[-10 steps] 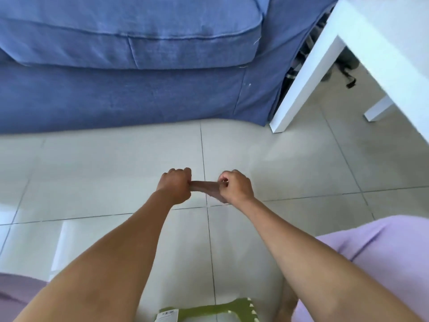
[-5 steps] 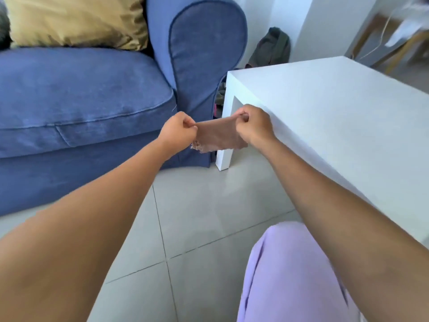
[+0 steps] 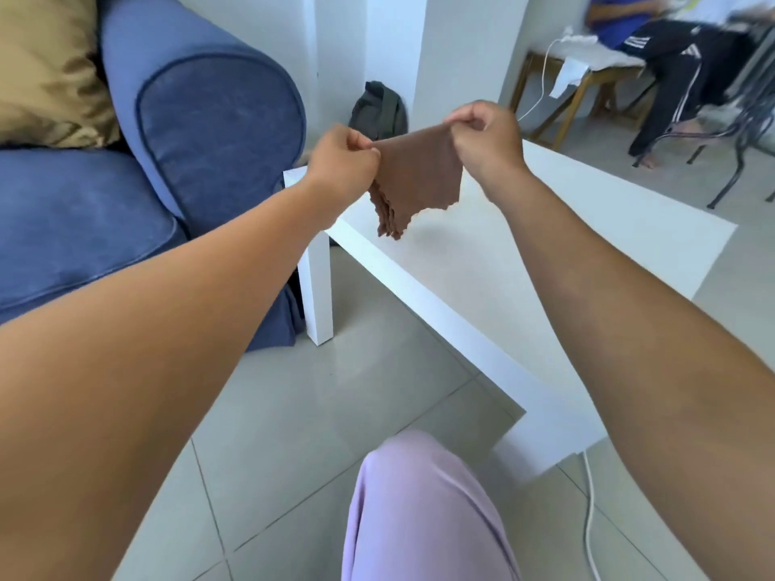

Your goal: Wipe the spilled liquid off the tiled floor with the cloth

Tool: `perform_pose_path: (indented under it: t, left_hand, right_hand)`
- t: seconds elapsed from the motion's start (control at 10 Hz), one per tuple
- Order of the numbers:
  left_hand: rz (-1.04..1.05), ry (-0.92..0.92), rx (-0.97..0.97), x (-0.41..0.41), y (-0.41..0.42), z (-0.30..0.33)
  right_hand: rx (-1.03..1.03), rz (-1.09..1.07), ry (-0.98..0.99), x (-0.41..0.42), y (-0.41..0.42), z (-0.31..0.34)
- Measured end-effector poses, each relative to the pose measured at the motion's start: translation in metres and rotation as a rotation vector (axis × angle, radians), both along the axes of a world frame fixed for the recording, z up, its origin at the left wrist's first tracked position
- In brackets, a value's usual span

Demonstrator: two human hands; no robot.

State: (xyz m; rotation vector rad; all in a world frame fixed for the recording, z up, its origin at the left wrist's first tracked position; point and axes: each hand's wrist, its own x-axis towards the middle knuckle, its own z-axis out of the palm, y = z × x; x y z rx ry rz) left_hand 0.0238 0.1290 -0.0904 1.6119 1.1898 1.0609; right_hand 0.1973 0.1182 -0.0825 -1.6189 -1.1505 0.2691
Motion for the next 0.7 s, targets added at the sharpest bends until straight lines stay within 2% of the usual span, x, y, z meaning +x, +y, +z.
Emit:
perform_pose_path:
  t: [0.1, 0.2, 0.4, 0.6, 0.7]
  left_hand:
    - [-0.017, 0.059, 0.08, 0.014, -0.011, -0.007]
    - [-0.204, 0.143, 0.157, 0.06, -0.05, -0.019]
    - [-0.332, 0.477, 0.335, 0.081, -0.074, -0.058]
    - [-0.41, 0.592, 0.396, 0.08, -0.089, -0.076]
    - [-0.421, 0.636, 0.434, 0.07, -0.09, -0.065]
  right_hand:
    - [-0.035, -0.062, 0.028, 0.011, -0.01, -0.006]
    - [-0.067, -0.244, 0.008, 0.062, -0.051, -0.024]
    - [-0.32, -0.301, -0.204, 0.087, -0.081, -0.076]
    - [-0.37, -0.368, -0.241, 0.083, -0.107, -0.088]
    - [-0.361, -0.418, -0.268, 0.066, -0.101, -0.076]
